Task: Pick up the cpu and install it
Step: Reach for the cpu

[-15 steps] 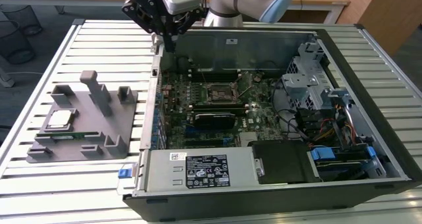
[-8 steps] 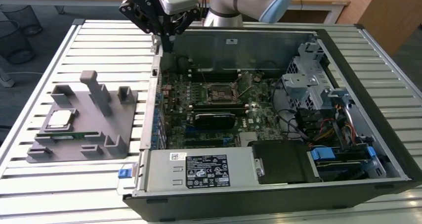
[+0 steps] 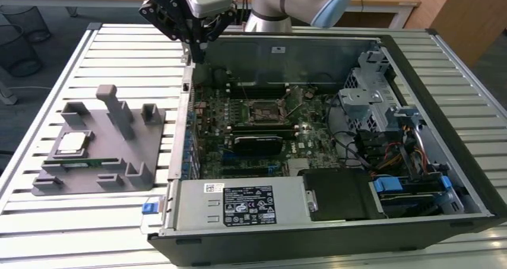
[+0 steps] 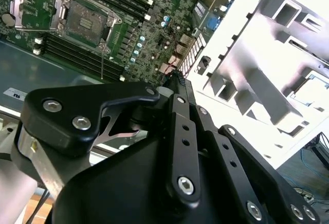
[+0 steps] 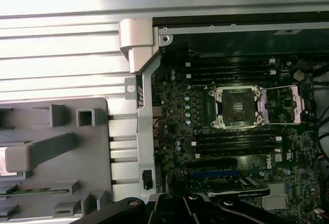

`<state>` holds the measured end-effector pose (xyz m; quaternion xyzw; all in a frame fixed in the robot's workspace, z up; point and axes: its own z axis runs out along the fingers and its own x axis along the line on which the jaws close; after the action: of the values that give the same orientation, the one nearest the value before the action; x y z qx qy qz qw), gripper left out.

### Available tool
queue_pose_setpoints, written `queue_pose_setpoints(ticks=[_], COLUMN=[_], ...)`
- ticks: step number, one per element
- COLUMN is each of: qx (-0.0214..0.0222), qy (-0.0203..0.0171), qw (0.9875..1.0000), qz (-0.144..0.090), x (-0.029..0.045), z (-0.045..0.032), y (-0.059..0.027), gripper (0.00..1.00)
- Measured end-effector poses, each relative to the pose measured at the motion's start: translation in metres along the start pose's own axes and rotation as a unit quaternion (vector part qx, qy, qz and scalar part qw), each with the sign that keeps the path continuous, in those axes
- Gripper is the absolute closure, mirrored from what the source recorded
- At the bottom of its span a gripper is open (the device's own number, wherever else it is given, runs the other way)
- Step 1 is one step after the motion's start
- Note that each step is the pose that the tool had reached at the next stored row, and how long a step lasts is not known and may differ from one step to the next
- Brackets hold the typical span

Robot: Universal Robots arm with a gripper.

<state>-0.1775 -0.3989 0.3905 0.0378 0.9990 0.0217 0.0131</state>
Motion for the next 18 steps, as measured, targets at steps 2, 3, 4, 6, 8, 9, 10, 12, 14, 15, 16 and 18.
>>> queue_pose_setpoints(ticks=[2, 3, 4, 6, 8, 9, 10, 12, 14, 15, 16, 18], qx=[0.0000, 0.0000, 0.0000, 0.0000, 0.0000, 0.0000, 0.0000, 0.0000, 0.0000, 0.0000, 0.0000, 0.0000], qy=[0.0000, 0.0000, 0.0000, 0.0000, 0.0000, 0.0000, 0.0000, 0.0000, 0.0000, 0.0000, 0.0000, 0.0000], qw=[1.0000, 1.0000, 1.0000, 1.0000, 1.0000, 1.0000, 1.0000, 1.0000, 1.0000, 1.0000, 1.0000, 1.0000], qz=[0.000, 0.000, 0.000, 0.000, 0.000, 0.000, 0.000, 0.000, 0.000, 0.000, 0.000, 0.000], x=[0.0014, 0.0021, 0.0029, 0.0047, 0.0067, 0.0078, 0.0089, 0.0111, 0.0132, 0.0142, 0.0154, 0.0175], z=[0.0000, 0.0000, 0.0000, 0.0001, 0.0001, 0.0001, 0.0001, 0.0001, 0.0001, 0.0001, 0.0001, 0.0001], y=[-0.0001, -0.0002, -0.0002, -0.0003, -0.0005, -0.0006, -0.0007, -0.0009, -0.0010, -0.0011, -0.0012, -0.0013], gripper=[0.89, 0.89, 0.89, 0.89, 0.89, 0.89, 0.89, 0.89, 0.89, 0.89, 0.89, 0.89])
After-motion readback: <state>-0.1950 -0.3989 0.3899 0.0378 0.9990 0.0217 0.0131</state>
